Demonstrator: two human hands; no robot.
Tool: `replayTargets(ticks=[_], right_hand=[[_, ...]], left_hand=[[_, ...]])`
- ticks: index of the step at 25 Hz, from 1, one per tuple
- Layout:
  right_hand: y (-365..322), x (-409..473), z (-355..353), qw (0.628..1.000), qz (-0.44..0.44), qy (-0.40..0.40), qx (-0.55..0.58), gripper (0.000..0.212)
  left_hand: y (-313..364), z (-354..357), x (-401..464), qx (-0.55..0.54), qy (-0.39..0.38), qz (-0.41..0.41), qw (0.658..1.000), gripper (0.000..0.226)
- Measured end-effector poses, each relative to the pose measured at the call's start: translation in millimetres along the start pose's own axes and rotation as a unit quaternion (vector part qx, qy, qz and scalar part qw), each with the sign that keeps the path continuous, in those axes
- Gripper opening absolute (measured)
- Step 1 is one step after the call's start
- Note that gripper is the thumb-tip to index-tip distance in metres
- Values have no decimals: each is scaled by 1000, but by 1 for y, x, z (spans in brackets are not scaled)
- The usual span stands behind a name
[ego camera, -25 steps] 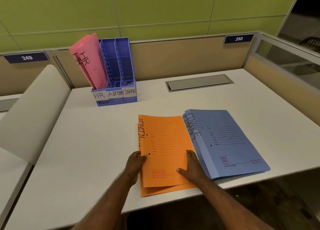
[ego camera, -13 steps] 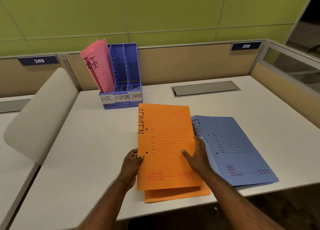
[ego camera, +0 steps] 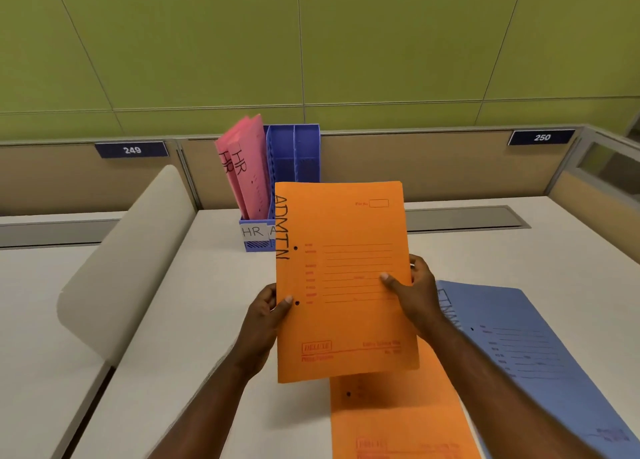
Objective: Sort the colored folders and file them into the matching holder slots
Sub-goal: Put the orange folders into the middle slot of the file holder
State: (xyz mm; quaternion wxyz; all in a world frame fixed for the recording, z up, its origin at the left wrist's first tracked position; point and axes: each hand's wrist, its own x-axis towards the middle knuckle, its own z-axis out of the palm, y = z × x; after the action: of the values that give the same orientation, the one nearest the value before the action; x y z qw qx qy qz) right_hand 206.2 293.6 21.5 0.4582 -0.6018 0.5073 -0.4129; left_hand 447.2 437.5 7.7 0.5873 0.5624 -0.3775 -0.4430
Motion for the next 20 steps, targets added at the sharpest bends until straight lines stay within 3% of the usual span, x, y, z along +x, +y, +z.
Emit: replayTargets(ticks=[5, 11, 20], right_hand=[[-38, 32, 50, 999, -44, -1, -29, 47], [-97, 86, 114, 988, -95, 36, -117, 69], [-207, 169, 181, 965, -178, -70, -177, 114]], left_hand=[[45, -41, 48, 18, 3, 56, 998, 35], [78, -79, 97, 17, 56, 119, 991, 26], [108, -115, 145, 64, 91, 163, 980, 22]])
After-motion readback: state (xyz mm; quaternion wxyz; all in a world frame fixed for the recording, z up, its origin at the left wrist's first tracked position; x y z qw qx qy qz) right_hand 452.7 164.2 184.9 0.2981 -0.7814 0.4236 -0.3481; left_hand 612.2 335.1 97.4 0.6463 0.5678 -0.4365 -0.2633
